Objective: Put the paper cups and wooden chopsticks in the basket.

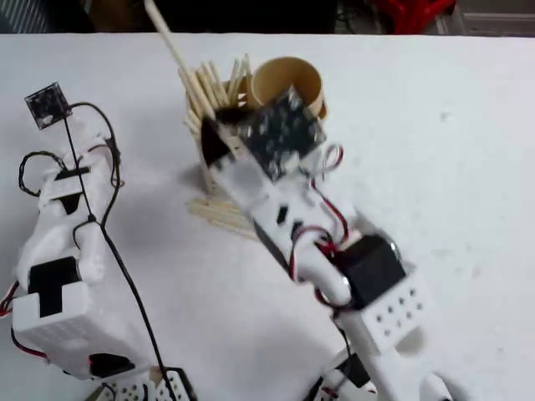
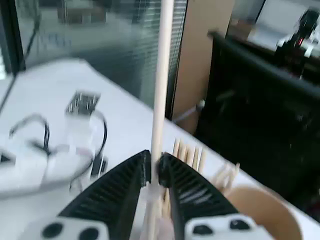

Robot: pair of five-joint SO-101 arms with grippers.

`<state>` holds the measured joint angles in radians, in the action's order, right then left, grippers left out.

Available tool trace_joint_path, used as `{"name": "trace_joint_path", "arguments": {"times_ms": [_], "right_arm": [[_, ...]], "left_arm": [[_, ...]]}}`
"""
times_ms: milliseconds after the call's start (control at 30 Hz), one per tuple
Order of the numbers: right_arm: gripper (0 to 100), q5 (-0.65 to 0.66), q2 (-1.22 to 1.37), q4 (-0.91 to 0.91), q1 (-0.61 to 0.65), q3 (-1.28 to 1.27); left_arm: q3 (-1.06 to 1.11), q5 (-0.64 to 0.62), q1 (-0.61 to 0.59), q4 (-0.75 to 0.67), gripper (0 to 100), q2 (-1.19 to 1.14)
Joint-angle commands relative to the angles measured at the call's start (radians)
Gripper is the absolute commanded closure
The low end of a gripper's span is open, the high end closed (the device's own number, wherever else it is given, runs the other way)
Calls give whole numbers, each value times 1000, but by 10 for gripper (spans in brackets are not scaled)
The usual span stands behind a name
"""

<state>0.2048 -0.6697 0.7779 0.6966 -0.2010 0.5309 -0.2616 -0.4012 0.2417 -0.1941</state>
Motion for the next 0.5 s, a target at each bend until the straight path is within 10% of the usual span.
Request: {"name": "trace_joint_path", "arguments": {"times_ms": [0, 467], "right_arm": [[981, -15, 151, -127, -10, 169], [898, -23, 461, -344, -142, 296]], "left_arm": [[-40, 9, 10, 5, 909, 10], [-40, 9, 13, 0, 909, 10]]}}
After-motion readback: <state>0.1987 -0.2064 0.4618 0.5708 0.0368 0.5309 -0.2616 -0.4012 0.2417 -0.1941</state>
